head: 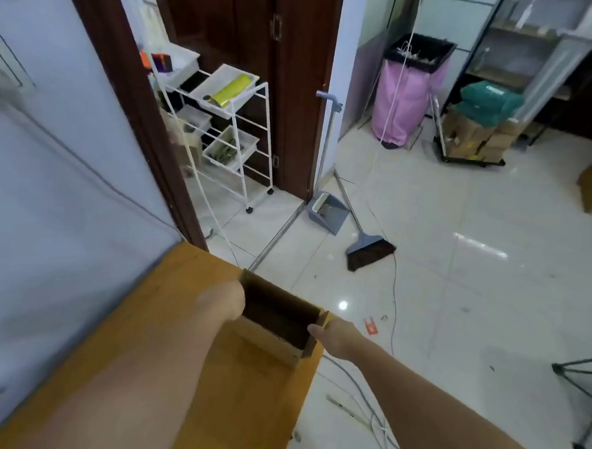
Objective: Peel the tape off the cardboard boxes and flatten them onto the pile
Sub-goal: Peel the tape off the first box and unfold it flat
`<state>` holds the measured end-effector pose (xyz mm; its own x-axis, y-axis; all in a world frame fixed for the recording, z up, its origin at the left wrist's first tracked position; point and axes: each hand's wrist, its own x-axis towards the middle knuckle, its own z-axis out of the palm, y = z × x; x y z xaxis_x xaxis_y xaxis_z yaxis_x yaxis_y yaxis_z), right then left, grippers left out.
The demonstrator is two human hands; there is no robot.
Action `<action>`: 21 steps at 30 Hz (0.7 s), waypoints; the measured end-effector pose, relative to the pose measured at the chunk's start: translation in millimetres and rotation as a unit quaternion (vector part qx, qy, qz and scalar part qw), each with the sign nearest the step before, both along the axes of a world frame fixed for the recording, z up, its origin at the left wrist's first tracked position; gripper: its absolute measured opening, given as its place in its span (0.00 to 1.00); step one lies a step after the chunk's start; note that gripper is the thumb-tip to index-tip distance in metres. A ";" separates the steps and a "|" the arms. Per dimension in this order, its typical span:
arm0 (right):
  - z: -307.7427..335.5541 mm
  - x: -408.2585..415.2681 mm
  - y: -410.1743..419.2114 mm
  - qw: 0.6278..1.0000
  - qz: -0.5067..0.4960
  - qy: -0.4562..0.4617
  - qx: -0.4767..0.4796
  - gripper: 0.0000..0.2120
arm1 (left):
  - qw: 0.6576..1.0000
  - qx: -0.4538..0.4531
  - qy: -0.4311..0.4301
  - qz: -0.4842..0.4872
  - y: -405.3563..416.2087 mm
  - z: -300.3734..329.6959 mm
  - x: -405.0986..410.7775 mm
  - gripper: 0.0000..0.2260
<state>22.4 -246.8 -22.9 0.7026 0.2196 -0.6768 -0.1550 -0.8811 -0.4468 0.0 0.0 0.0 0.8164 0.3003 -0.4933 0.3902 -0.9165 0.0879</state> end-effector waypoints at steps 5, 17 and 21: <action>-0.1 5.3 1.1 0.992 -0.121 0.020 0.035 0.07 | 0.999 0.021 -0.012 0.028 0.8 -2.9 4.0 0.07; 151.4 115.1 -209.8 0.924 -0.315 -0.189 0.105 0.16 | 0.945 -0.285 -0.146 0.062 -157.8 111.1 170.9 0.15; 206.8 136.2 -314.1 0.876 -0.389 -0.228 0.168 0.16 | 0.919 -0.348 -0.186 0.016 -264.2 177.1 216.8 0.15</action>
<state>158.6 -560.9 183.9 0.9088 -0.3137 -0.2752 -0.3882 -0.3940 -0.8331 216.8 -264.2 177.1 0.9636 0.0446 -0.2637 0.2405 -0.5761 0.7812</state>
